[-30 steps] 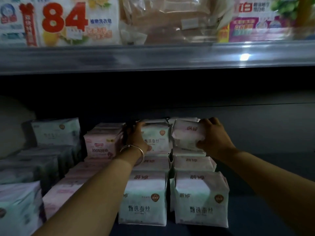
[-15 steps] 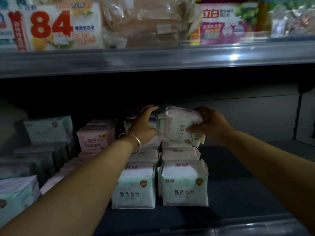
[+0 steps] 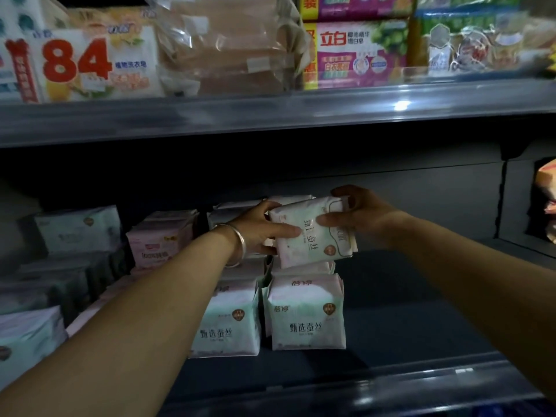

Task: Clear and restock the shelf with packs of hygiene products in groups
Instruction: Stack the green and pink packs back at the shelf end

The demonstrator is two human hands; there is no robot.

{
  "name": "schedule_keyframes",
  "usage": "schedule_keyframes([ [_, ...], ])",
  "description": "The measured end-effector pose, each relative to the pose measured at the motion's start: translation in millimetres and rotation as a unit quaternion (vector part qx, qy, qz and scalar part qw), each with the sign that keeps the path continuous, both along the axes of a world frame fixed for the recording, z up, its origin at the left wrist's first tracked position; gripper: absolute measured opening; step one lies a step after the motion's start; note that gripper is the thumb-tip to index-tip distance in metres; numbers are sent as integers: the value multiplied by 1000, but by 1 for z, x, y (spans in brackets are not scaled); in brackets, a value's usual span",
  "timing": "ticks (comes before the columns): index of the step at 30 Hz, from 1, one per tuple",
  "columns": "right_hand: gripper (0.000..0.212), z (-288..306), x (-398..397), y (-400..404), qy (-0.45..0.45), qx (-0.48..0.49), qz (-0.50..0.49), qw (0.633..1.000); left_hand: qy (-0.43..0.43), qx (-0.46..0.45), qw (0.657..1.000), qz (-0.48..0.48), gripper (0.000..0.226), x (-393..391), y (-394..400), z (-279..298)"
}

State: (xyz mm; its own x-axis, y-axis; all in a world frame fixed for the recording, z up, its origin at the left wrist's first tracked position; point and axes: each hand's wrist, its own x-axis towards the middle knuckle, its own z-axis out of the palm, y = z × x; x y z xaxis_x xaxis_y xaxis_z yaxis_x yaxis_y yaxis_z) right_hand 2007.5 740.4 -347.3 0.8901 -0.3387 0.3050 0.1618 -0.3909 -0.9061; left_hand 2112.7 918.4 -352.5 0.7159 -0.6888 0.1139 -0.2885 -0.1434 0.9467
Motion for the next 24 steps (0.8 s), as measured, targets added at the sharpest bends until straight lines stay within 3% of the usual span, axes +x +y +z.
schedule_keyframes([
  [3,46,0,0,-1,1,8,16,1000,10,-11,1000,9,50,0,-1,-2],
  [6,57,-1,0,-2,21,7,25,999,18,-26,999,8,41,2,0,-6],
  [13,55,-9,-10,-11,112,41,103,988,34,-49,998,-19,50,9,4,-11],
  [17,54,-11,-7,-10,95,62,100,988,57,-57,996,-29,57,11,2,-13],
  [24,45,-11,-7,-10,51,15,58,997,38,-18,998,-41,54,13,2,-15],
])
